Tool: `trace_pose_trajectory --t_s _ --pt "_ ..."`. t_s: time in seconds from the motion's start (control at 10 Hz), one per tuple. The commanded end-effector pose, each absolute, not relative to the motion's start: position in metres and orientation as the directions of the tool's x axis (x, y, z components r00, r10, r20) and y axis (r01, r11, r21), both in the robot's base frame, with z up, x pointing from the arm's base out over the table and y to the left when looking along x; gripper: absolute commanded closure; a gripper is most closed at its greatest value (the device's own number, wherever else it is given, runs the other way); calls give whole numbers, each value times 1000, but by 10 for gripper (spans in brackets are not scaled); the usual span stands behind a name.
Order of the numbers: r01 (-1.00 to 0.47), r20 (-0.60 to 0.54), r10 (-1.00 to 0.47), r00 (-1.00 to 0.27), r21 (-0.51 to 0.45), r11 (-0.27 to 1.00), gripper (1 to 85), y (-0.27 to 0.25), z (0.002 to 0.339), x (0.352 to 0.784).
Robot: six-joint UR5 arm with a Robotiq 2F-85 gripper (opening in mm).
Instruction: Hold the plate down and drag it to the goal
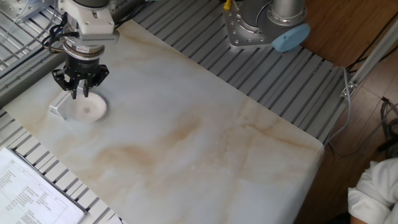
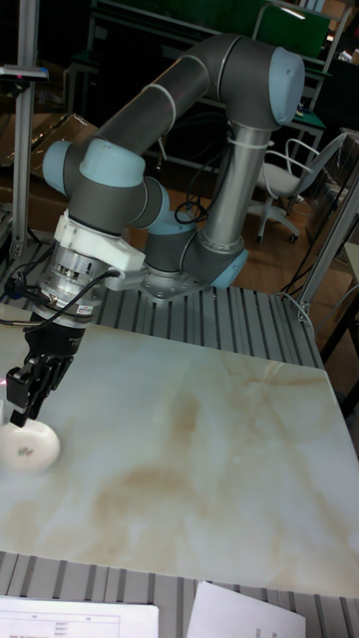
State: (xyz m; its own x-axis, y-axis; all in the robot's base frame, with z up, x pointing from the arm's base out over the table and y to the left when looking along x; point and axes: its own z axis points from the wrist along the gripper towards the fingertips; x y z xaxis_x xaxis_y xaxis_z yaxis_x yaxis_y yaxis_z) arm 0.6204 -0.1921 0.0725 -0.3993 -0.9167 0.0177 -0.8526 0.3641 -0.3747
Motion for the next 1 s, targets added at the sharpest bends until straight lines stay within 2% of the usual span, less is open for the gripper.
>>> trace_pose_trajectory --t_s 0.0,0.3,0.6,0.7,0.8,0.9 --pt "-851 10 -916 -400 -376 368 510 -195 78 617" --pt "-851 -8 -913 -407 -360 382 510 -182 83 616" --pt "-843 -66 -892 -447 -304 445 523 -146 79 616" --pt "-825 -80 -872 -484 -292 484 623 -135 75 618" --pt "-811 -117 -852 -511 -264 523 843 -122 67 620" --pt "-810 -142 -847 -512 -247 532 843 -114 61 623"
